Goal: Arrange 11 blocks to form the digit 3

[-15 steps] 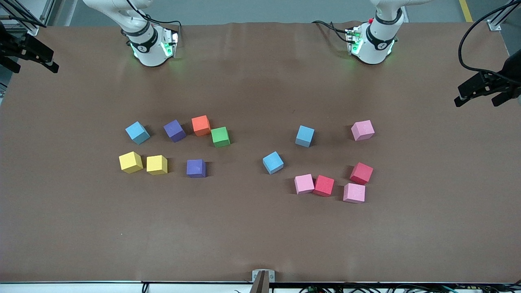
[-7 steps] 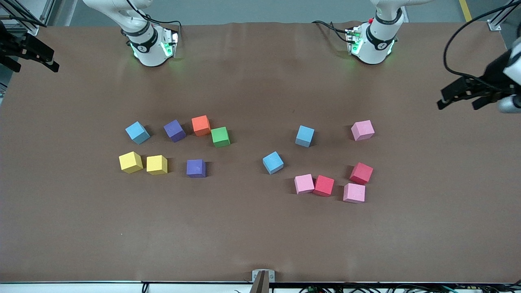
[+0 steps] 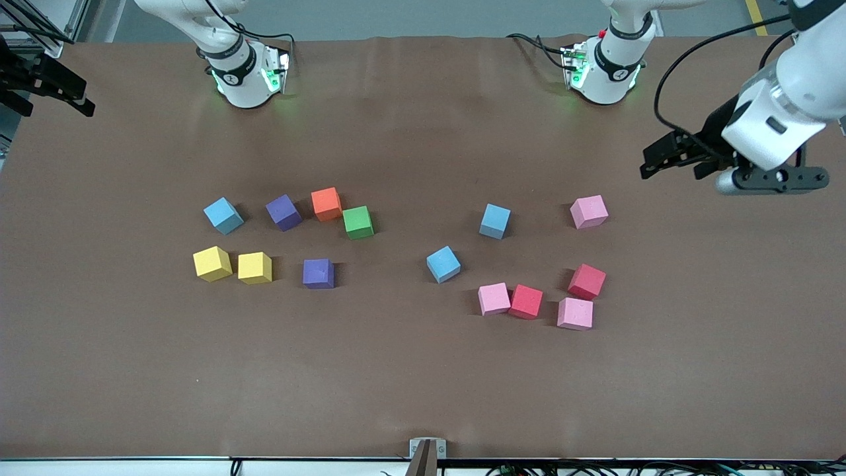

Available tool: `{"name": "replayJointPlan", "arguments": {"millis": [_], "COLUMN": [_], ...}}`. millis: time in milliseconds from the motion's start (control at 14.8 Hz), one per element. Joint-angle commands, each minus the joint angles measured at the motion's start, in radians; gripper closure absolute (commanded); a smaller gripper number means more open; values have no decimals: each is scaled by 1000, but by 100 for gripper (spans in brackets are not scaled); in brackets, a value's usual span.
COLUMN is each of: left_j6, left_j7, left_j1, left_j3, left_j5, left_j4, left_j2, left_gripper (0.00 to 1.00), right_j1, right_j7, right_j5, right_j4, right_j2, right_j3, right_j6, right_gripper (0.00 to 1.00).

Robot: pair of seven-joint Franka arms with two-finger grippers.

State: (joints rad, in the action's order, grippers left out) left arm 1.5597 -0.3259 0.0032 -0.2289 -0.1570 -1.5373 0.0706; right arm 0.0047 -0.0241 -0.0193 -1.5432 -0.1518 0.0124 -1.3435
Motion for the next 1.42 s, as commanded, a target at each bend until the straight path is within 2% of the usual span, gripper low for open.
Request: {"name": "replayJointPlan", "arguments": {"millis": [0, 406, 677, 812, 1083, 1353], "left_j6": [39, 190, 373, 449, 672, 715], "left_j7": [-145, -533, -729, -858, -1080, -1145], "left_j1": [-86, -302, -409, -471, -519, -531], "left_j3": [-15, -17, -12, -12, -9, -9], "left_j5": [46, 137, 171, 246, 261, 258], "left_j4": [14, 17, 19, 25, 54, 83], "left_j2": [72, 274, 425, 494, 644, 687], "left_gripper": [0, 0, 0, 0, 0, 0], "right_j1": [-11, -14, -9, -9, -9, -14], "right_j7": [-2, 0, 0, 0, 0, -5], "right_j5": [-10, -10, -10, -10, -2, 1], "right_j4": [-12, -12, -11, -11, 0, 18], "right_j2": [-18, -22, -22, -22, -19, -8], "right_j3": [-2, 0, -2, -2, -3, -2], "right_j6": [6, 4, 0, 0, 4, 7], "right_gripper": [0, 0, 0, 0, 0, 0]}}
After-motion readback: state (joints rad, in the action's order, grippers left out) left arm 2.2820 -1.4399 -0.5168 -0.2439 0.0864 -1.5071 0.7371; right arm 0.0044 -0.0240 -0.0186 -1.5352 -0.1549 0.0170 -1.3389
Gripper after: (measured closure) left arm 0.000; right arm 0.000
